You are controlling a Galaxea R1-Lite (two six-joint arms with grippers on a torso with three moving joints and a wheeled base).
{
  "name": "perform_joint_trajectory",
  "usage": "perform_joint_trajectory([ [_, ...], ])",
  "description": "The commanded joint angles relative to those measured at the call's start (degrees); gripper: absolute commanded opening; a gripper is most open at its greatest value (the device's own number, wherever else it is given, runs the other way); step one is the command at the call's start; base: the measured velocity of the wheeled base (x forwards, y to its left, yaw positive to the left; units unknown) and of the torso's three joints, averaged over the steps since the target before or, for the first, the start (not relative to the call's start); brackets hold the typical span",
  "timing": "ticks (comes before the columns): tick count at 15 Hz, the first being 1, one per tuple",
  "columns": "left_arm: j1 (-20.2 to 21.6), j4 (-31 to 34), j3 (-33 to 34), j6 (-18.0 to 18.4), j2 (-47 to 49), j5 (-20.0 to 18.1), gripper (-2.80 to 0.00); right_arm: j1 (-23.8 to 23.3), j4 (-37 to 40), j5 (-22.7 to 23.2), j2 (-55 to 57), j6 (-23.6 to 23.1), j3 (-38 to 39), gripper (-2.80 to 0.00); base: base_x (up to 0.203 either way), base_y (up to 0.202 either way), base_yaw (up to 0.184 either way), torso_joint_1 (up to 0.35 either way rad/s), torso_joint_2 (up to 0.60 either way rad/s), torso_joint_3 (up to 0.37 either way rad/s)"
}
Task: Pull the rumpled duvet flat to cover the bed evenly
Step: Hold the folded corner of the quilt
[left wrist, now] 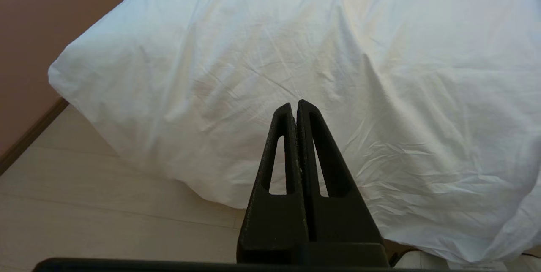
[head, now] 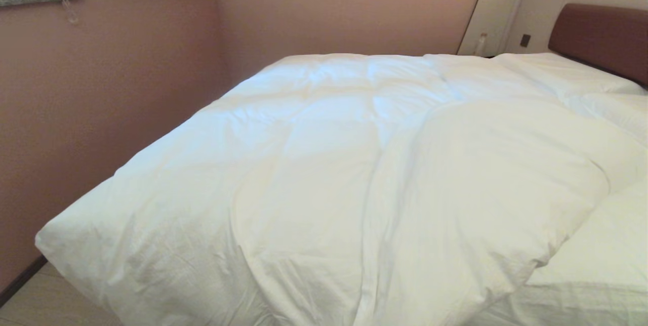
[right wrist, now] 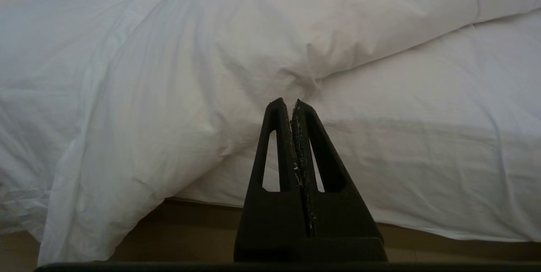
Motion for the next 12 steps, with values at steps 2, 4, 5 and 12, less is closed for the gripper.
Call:
perform_joint_trajectory([
  [2, 0.1, 0.0, 0.0, 0.0, 0.0, 0.0, -2.80, 0.0, -0.1, 0.0, 0.1, 0.0, 0.0, -2.80, 0.000, 0.000, 0.000, 0.000, 0.00, 0.000],
  [4, 0.1, 0.0, 0.0, 0.0, 0.0, 0.0, -2.80, 0.0, -0.1, 0.1, 0.1, -0.2, 0.0, -2.80, 0.000, 0.000, 0.000, 0.000, 0.00, 0.000],
  [5, 0.1, 0.1, 0.0, 0.0, 0.0, 0.0, -2.80, 0.0, -0.1, 0.1, 0.1, -0.3, -0.1, -2.80, 0.000, 0.000, 0.000, 0.000, 0.00, 0.000],
  [12, 0.1, 0.1, 0.0, 0.0, 0.0, 0.0, -2.80, 0.0, 7.4, 0.4, 0.6, -0.8, -10.3, -2.80, 0.000, 0.000, 0.000, 0.000, 0.00, 0.000],
])
